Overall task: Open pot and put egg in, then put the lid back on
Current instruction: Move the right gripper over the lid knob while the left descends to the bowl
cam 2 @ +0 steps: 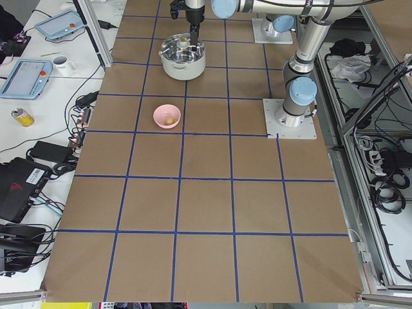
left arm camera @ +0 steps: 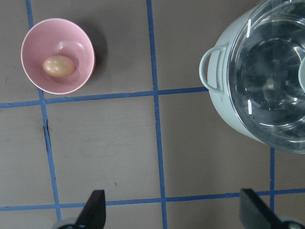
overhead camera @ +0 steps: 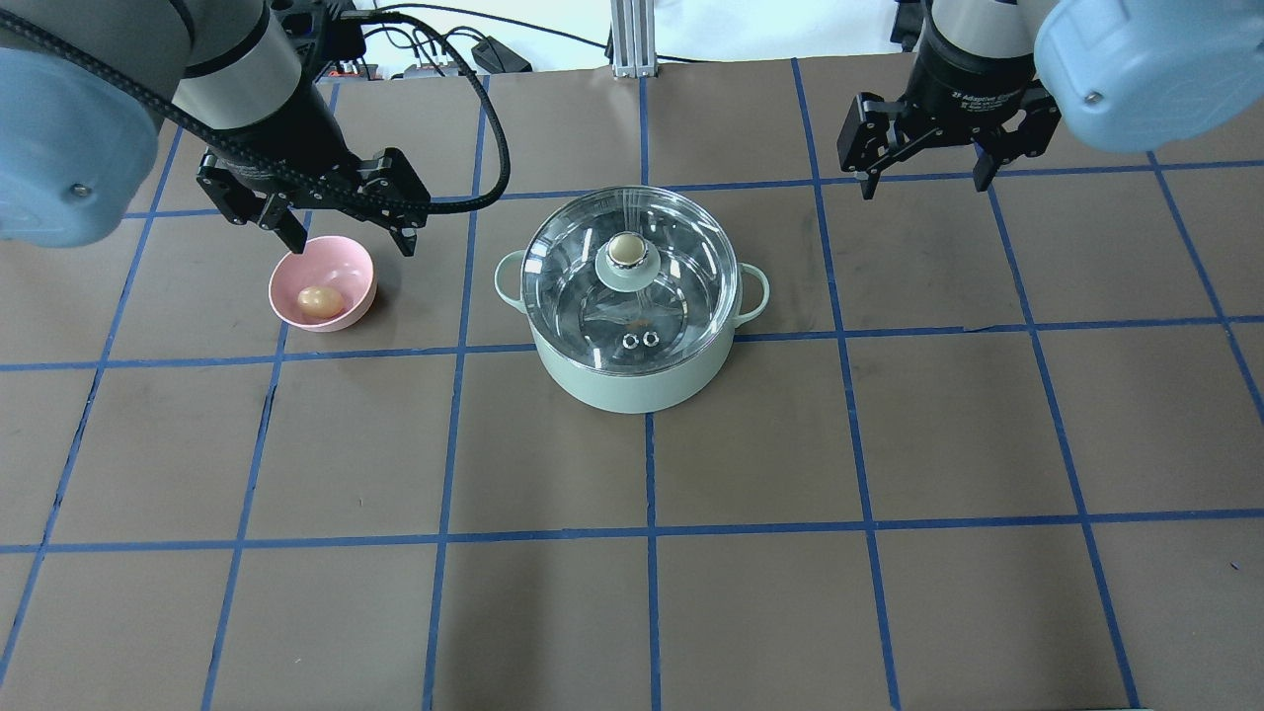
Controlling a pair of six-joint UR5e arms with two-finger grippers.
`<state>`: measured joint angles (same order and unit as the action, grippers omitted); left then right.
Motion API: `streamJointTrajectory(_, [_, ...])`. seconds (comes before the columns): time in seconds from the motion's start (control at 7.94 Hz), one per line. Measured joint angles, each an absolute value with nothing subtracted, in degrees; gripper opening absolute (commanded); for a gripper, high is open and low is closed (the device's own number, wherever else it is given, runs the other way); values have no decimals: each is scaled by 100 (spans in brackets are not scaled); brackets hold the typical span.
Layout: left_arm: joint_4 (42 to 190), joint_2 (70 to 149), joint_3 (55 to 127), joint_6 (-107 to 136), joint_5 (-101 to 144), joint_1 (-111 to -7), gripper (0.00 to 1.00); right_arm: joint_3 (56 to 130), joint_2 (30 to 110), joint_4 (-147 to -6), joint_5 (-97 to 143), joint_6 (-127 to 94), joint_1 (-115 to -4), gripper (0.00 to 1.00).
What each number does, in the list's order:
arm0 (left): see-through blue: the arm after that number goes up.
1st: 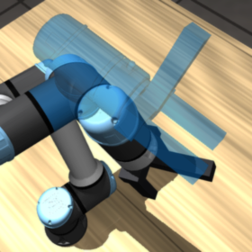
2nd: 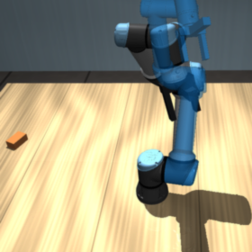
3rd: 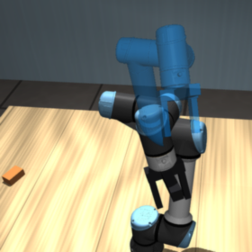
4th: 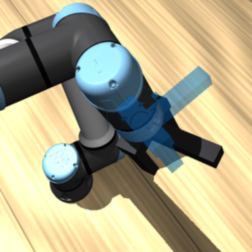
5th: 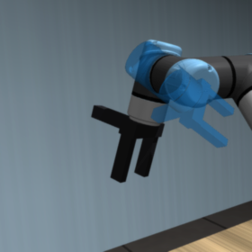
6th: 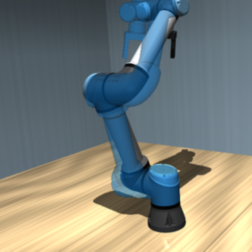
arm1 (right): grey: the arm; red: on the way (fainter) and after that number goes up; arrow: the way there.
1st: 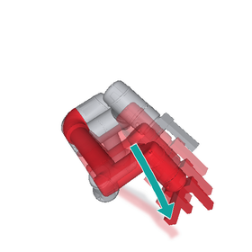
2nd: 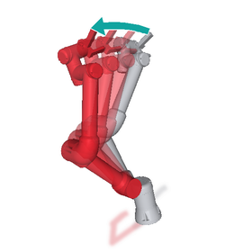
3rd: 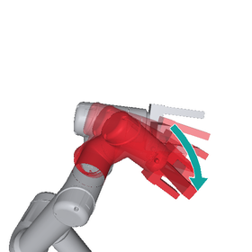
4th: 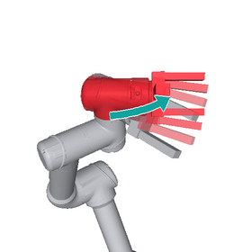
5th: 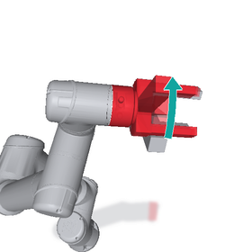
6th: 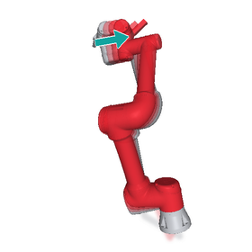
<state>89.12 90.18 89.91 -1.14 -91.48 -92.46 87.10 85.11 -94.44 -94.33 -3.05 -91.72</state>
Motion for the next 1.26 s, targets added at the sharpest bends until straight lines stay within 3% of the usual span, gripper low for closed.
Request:
streamJointTrajectory(0.76, [8486,9275,8976,-147,-9197,-8952,100,8616,8487,-9501,-9030,-547,-9565,100])
streamJointTrajectory(1.26, [7198,10278,8974,-1024,-9198,-8297,100,7760,7382,-10007,-8838,-1927,-10607,100])
